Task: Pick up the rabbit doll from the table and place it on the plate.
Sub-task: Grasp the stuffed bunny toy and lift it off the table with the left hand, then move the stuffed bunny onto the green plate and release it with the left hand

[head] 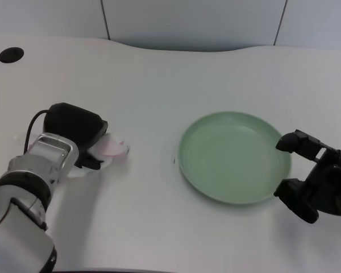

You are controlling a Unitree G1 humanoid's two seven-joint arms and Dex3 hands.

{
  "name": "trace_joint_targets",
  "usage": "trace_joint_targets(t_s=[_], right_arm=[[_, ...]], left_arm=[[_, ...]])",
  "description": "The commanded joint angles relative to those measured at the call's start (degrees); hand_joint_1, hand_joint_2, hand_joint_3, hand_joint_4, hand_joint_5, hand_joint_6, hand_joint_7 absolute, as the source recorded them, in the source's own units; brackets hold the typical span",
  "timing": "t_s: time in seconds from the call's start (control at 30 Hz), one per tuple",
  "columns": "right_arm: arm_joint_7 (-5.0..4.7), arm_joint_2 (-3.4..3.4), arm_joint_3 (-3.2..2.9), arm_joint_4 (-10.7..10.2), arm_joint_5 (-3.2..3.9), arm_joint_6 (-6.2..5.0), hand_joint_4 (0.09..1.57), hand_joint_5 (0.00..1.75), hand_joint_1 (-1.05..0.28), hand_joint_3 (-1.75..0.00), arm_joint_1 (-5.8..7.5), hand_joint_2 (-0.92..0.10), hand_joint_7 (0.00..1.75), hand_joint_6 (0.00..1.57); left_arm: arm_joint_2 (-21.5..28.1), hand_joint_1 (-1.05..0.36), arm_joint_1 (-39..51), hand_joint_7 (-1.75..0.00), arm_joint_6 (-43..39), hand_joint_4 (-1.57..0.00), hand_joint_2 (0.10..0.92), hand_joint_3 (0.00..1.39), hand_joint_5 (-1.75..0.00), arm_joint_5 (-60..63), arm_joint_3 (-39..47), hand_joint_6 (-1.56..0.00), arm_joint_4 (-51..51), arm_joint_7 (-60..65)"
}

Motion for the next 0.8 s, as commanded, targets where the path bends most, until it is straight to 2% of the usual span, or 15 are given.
trace_joint_targets(t_s=[0.03,0.1,0.17,0.2,0.27,0.3,0.33,0.37,0.4,0.47,0.53,0.6,0.67,0.73,0.8], right_arm=[[0.68,-0.40,-0.41,-0.3,0.64,-0.04,0.95,1.71,-0.75,-0.16,0.33,-0.92,1.22,0.85],[0.64,-0.48,-0.34,-0.2,0.51,-0.29,0.95,1.73,-0.75,-0.16,0.29,-0.92,1.26,0.84],[0.49,-0.53,-0.29,-0.2,0.43,-0.33,0.94,1.74,-0.76,-0.15,0.29,-0.92,1.28,0.84],[0.41,-0.52,-0.32,-0.2,0.43,-0.43,0.94,1.74,-0.76,-0.15,0.28,-0.92,1.29,0.84],[0.36,-0.50,-0.36,-0.1,0.43,-0.63,0.95,1.74,-0.76,-0.15,0.28,-0.92,1.29,0.84],[0.20,-0.49,-0.36,-0.1,0.40,-0.74,0.94,1.74,-0.76,-0.15,0.31,-0.92,1.30,0.84],[-0.15,-0.49,-0.33,-0.2,0.34,-0.81,0.94,1.74,-0.76,-0.15,0.42,-0.92,1.29,0.84],[-0.40,-0.48,-0.31,-0.3,0.31,-0.85,0.94,1.73,-0.76,-0.15,0.49,-0.92,1.30,0.84],[-0.72,-0.50,-0.27,-0.3,0.27,-0.69,0.94,1.73,-0.76,-0.16,0.54,-0.92,1.30,0.84],[-1.18,-0.47,-0.34,-0.3,0.35,-0.31,0.93,1.73,-0.75,-0.17,0.62,-0.92,1.29,0.82],[-1.37,-0.47,-0.31,-0.3,0.36,-0.05,0.92,1.72,-0.73,-0.17,0.66,-0.92,1.28,0.81],[-1.06,-0.42,-0.20,-0.1,0.33,0.35,0.91,1.72,-0.72,-0.17,0.54,-0.92,1.26,0.80],[-0.67,-0.41,-0.09,0.0,0.25,0.44,0.90,1.72,-0.72,-0.16,0.44,-0.92,1.25,0.80],[-0.93,-0.28,0.00,-0.2,0.13,-0.03,0.90,1.73,-0.74,-0.16,0.51,-0.92,1.26,0.82],[-1.26,-0.22,0.14,-0.2,-0.02,0.04,0.90,1.72,-0.74,-0.15,0.49,-0.92,1.27,0.83]], left_arm=[[1.1,-0.60,-2.0,-1.17,-0.5,-0.79,0.921,0.46,-1.41,-1.3,1.3,-0.82,0.4,0.5],[1.2,-0.60,-3.2,-1.22,-1.0,-0.76,0.921,0.49,-1.44,-2.1,2.1,-0.78,0.3,0.2],[1.2,-0.58,-3.9,-1.09,-1.3,-0.74,0.921,0.50,-1.38,-2.6,2.7,-0.78,0.2,0.0],[1.2,-0.58,-4.8,-1.09,-2.0,-0.74,0.921,0.50,-1.40,-2.8,3.0,-0.78,0.1,0.6],[1.2,-0.58,-6.2,-1.23,-2.9,-0.73,0.921,0.51,-1.52,-3.0,3.4,-0.74,0.0,1.5],[1.2,-0.59,-6.9,-1.22,-3.5,-0.72,0.921,0.52,-1.50,-3.1,3.5,-0.73,-0.1,1.9],[1.1,-0.60,-7.6,-1.15,-3.9,-0.73,0.921,0.53,-1.43,-3.1,3.6,-0.74,-0.1,2.1],[1.1,-0.60,-8.1,-0.95,-4.1,-0.77,0.921,0.54,-1.27,-3.2,3.6,-0.81,-0.1,2.3],[0.9,-0.60,-8.8,-0.90,-4.6,-0.79,0.921,0.54,-1.24,-3.3,3.7,-0.83,-0.2,3.0],[0.4,-0.59,-9.8,-1.00,-5.1,-0.75,0.921,0.51,-1.34,-3.3,3.5,-0.80,-0.3,3.7],[-0.2,-0.58,-10.9,-1.22,-6.0,-0.70,0.921,0.52,-1.58,-3.1,3.2,-0.73,-0.4,4.2],[-1.4,-0.59,-12.0,-1.37,-7.1,-0.68,0.921,0.52,-1.69,-3.5,3.5,-0.68,-0.6,4.8],[-2.1,-0.61,-12.7,-1.40,-7.7,-0.69,0.921,0.53,-1.71,-3.8,3.6,-0.66,-0.6,4.8],[-3.7,-0.62,-13.3,-1.41,-9.1,-0.71,0.921,0.53,-1.72,-4.7,4.1,-0.67,-0.8,5.4],[-5.2,-0.62,-13.8,-1.43,-10.0,-0.73,0.921,0.52,-1.73,-5.0,4.3,-0.67,-0.9,6.0]])
